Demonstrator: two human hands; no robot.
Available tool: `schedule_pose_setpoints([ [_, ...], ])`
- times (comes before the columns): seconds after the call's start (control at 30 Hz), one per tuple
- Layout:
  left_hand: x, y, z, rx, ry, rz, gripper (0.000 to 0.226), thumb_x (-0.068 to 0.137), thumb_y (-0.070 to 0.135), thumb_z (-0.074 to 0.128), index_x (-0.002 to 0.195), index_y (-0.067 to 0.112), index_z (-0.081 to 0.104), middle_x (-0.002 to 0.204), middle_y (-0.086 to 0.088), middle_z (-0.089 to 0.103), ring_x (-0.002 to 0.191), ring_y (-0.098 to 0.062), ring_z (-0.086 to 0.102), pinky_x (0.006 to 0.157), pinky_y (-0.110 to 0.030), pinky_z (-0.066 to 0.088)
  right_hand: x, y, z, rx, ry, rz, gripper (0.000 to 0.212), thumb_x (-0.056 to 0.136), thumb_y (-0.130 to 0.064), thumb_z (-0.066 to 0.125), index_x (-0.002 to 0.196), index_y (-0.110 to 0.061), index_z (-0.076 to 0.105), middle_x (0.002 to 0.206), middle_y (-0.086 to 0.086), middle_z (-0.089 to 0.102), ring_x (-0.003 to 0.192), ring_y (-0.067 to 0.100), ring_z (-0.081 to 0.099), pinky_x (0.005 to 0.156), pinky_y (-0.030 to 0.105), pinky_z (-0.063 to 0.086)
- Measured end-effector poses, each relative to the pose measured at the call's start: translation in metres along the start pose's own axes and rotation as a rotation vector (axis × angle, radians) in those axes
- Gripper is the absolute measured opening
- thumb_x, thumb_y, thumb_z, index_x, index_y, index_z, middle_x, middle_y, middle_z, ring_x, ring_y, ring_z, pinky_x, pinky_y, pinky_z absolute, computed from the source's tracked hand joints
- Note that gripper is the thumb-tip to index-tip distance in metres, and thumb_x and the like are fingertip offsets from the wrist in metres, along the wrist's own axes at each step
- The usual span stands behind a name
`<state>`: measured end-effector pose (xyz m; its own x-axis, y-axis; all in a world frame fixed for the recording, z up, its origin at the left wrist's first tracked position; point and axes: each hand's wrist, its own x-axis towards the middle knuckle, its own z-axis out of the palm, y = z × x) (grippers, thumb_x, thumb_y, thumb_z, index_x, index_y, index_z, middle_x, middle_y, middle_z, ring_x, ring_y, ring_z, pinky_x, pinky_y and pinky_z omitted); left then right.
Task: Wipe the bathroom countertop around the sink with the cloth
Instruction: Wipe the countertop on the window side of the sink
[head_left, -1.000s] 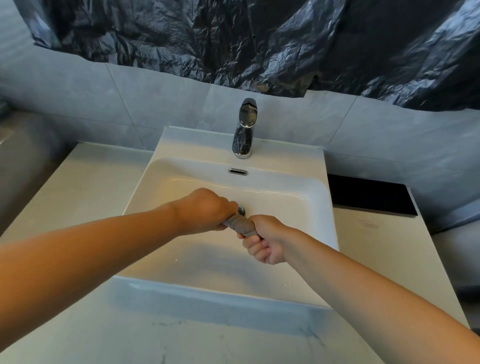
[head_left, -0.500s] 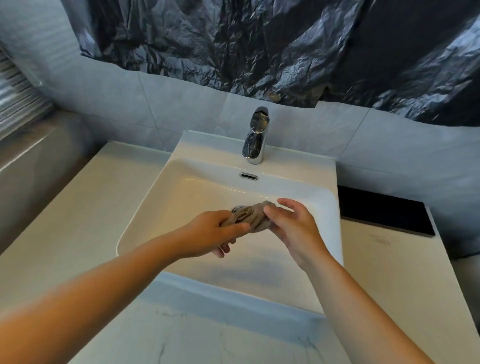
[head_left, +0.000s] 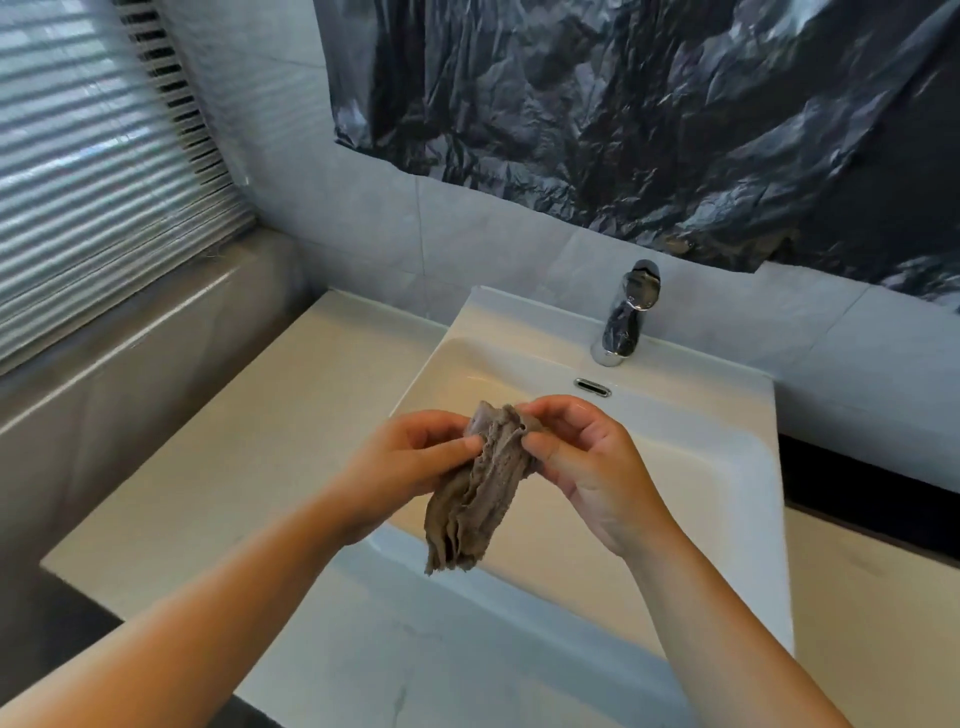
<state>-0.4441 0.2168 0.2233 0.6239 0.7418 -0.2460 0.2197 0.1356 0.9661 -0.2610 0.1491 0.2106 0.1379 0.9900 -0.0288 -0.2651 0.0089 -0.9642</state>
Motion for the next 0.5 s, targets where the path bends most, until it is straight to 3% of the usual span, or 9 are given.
schedule_pose_setpoints([
  [0.1, -0.013, -0.001, -0.031, -0.131, 0.178, 0.024, 0.023, 0.091, 0.017, 0.055, 0.098, 0.001, 0.069, 0.087, -0.014, 0.072, 0.083, -0.025, 0.069, 0.071, -0.027, 0.057, 0.014, -0.003, 0.024, -0.217, 0.028, -0.088, 0.014, 0.083, 0.001, 0.064, 0.081, -0.013, 0.063, 0.116, 0.002, 0.066, 0.112, 0.012, 0.059, 0.076, 0.016, 0.051],
  [0.2, -0.029, -0.002, -0.073, -0.217, 0.247, -0.002, 0.024, 0.092, 0.02, 0.053, 0.099, 0.002, 0.069, 0.09, -0.014, 0.072, 0.086, -0.025, 0.07, 0.072, -0.03, 0.058, 0.022, -0.001, 0.044, -0.466, 0.041, -0.072, 0.018, 0.085, 0.003, 0.061, 0.087, -0.013, 0.068, 0.113, -0.005, 0.067, 0.103, 0.001, 0.061, 0.078, 0.012, 0.048],
  [0.3, -0.043, -0.004, -0.118, -0.203, 0.28, -0.036, 0.024, 0.09, 0.022, 0.057, 0.098, 0.003, 0.069, 0.089, -0.014, 0.072, 0.084, -0.024, 0.071, 0.071, -0.03, 0.058, 0.026, 0.005, 0.077, -0.703, 0.078, -0.049, 0.032, 0.089, -0.002, 0.058, 0.102, -0.03, 0.069, 0.114, -0.017, 0.066, 0.105, -0.009, 0.057, 0.082, 0.01, 0.044],
  [0.37, -0.05, -0.005, -0.146, -0.197, 0.306, -0.04, 0.023, 0.088, 0.024, 0.059, 0.096, 0.004, 0.07, 0.09, -0.014, 0.072, 0.083, -0.023, 0.071, 0.071, -0.031, 0.058, 0.029, 0.008, 0.113, -0.686, 0.118, -0.077, 0.032, 0.089, -0.007, 0.06, 0.107, -0.033, 0.066, 0.112, -0.019, 0.066, 0.105, -0.009, 0.057, 0.085, 0.009, 0.046],
  [0.5, -0.059, -0.006, -0.199, -0.228, 0.382, -0.054, 0.023, 0.086, 0.025, 0.063, 0.096, 0.005, 0.07, 0.092, -0.014, 0.072, 0.083, -0.023, 0.071, 0.075, -0.036, 0.059, 0.037, 0.022, 0.199, -0.605, 0.092, -0.082, 0.018, 0.085, -0.017, 0.069, 0.097, -0.03, 0.071, 0.096, -0.016, 0.071, 0.092, 0.0, 0.065, 0.078, 0.016, 0.052],
])
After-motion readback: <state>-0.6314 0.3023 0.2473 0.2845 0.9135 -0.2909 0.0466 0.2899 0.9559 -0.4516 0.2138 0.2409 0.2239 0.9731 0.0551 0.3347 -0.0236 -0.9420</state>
